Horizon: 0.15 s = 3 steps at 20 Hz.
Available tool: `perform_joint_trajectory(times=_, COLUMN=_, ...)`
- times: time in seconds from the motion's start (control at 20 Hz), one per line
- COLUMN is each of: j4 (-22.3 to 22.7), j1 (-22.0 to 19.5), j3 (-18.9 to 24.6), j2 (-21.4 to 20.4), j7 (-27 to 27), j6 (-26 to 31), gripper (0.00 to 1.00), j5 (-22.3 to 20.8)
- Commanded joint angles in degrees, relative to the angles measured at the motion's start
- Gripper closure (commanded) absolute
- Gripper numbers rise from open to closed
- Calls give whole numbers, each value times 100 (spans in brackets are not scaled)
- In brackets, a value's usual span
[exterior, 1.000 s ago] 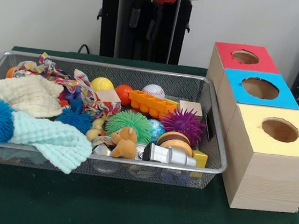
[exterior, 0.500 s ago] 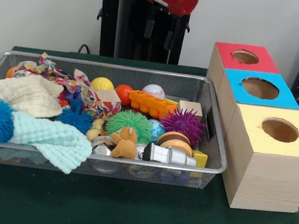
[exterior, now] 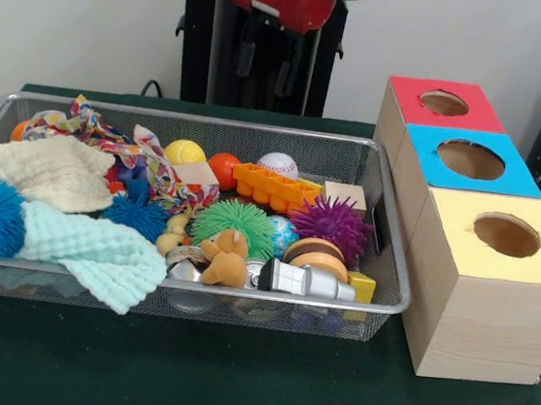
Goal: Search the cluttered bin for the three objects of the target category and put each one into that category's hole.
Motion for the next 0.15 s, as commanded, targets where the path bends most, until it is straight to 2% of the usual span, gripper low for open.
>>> perform_joint_trajectory(times=0.05, j4=-408, j1=-230, j3=770, j2=-128, j7=-576, j6=929, gripper=0, j5=-363)
perform_joint_trajectory(times=0.15, j4=-473, j1=-275, j3=815, j2=-121, j7=-551, j6=990, gripper=0, j5=-418)
